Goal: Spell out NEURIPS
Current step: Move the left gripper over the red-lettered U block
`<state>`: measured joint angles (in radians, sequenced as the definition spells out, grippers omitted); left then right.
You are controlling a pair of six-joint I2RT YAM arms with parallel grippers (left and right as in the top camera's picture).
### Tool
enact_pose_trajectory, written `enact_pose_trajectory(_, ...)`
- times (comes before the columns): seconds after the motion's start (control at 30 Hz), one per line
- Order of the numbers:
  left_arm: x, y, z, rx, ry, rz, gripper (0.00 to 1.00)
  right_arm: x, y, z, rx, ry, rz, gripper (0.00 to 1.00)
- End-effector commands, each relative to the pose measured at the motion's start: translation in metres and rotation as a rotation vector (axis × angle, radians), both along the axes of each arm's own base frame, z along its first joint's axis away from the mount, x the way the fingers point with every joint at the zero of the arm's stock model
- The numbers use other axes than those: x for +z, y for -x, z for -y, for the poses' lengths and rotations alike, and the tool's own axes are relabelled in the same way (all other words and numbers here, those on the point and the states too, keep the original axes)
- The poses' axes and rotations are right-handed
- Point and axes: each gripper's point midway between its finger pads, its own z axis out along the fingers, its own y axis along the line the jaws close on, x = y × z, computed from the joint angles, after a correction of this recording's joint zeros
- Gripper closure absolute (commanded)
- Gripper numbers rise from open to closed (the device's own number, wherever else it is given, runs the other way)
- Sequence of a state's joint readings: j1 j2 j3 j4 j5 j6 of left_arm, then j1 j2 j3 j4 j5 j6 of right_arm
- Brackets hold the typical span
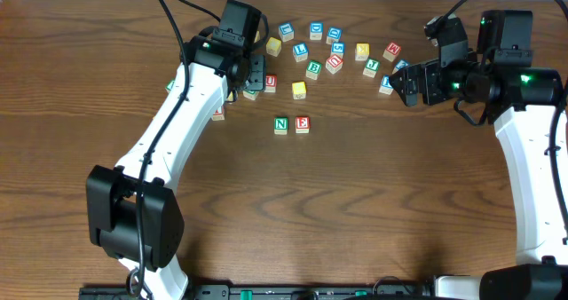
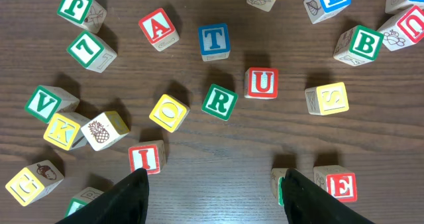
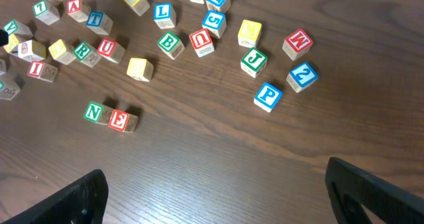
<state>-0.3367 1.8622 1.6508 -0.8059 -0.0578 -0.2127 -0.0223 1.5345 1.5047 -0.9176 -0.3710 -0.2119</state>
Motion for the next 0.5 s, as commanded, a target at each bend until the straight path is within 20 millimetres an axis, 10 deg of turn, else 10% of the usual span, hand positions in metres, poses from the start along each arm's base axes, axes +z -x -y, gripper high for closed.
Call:
enact_pose_trajectory(0.0, 0.0142, -0.0033, -0.0007, 0.012, 0.016, 0.031, 0.37, 0.0091, -0.0024, -0.0011, 0.001, -0.013, 0.02, 0.01)
enact_pose_trajectory(0.47, 0.0072, -0.0084, 0.0016, 0.032, 0.031, 0.027, 0.37, 0.0091, -0.0024, -0.0011, 0.002, -0.013, 0.021, 0.01)
